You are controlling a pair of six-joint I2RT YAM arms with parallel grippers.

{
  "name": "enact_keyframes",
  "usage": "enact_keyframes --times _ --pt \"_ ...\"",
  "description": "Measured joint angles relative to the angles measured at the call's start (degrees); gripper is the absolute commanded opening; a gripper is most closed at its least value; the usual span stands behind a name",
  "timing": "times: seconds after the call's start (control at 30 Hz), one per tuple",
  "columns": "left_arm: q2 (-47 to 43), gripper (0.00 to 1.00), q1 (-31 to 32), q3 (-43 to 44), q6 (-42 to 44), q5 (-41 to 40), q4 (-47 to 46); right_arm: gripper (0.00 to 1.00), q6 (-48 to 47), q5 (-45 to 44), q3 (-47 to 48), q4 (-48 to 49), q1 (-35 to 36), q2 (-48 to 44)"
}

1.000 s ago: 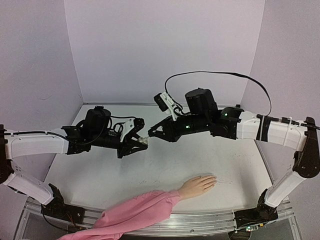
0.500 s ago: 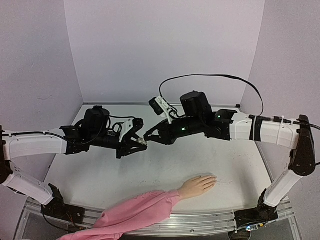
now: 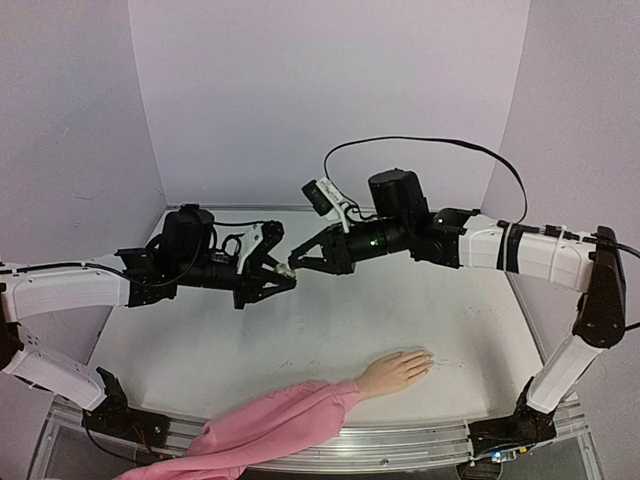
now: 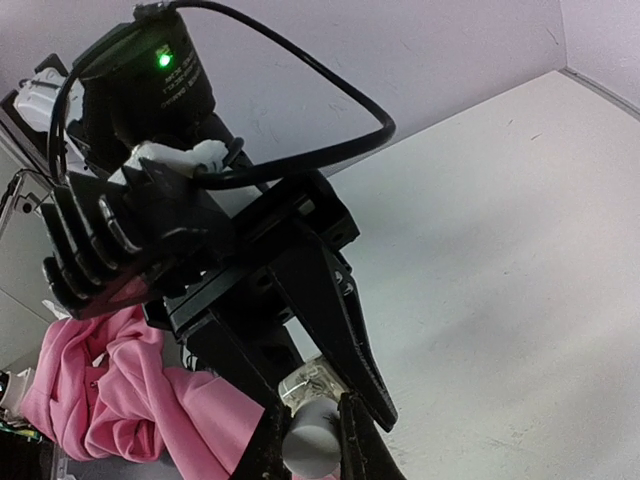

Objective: Paint the nails

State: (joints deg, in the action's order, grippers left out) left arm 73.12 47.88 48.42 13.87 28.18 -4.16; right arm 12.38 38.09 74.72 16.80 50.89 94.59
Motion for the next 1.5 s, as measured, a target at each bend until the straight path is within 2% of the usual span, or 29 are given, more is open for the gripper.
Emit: enact_keyframes --times 0.13,0.23,0.43,0.6,0.73,0.93,1.0,1.13,1.27,1.37,1.5 --pt "0.76 0.0 0.22 0.81 0.2 -7.04 -1.31 0.0 1.81 -1.75 2.95 0.07 -0.98 2.43" --pt "3.89 0.0 0.22 2.84 2.45 -14.69 -2.43 0.0 5.18 -7.08 6.23 -1.51 -1.51 4.87" --pt "13.53 0.0 -0.66 4.76 6.64 -28.87 -11.69 0.0 20.63 -27.45 17.51 -9.57 0.17 12.87" --pt "18.69 0.0 -1.18 4.74 6.32 -33.29 -16.2 0.01 31.08 -39.74 20.0 -10.21 2.43 17.09" --pt "18.45 0.0 -1.18 4.39 5.11 -33.86 -19.06 0.2 32.5 -43.45 21.44 -10.4 3.23 17.05" --pt "13.88 0.0 0.98 -0.85 0.02 -35.45 -24.98 0.59 29.92 -38.77 19.02 -9.18 4.02 13.9" --pt "11.74 0.0 2.12 -2.21 -2.47 -36.57 -25.03 0.77 27.96 -35.74 16.02 -9.49 3.58 11.13" --pt "7.76 0.0 2.62 -3.93 -7.02 -37.18 -23.47 0.94 22.77 -29.51 11.02 -9.77 1.4 5.14" --pt "4.09 0.0 1.05 -4.0 -11.67 -31.12 -17.97 0.94 16.39 -22.32 7.67 -8.98 -2.99 -0.2" --pt "2.32 0.0 -1.31 -3.98 -15.58 -19.3 -15.21 0.92 11.34 -15.15 6.38 -6.47 -5.33 -1.73" --pt "2.12 0.0 -3.32 -3.63 -20.0 -1.62 -13.27 0.84 6.12 -4.26 5.18 -2.34 -5.05 -1.7"
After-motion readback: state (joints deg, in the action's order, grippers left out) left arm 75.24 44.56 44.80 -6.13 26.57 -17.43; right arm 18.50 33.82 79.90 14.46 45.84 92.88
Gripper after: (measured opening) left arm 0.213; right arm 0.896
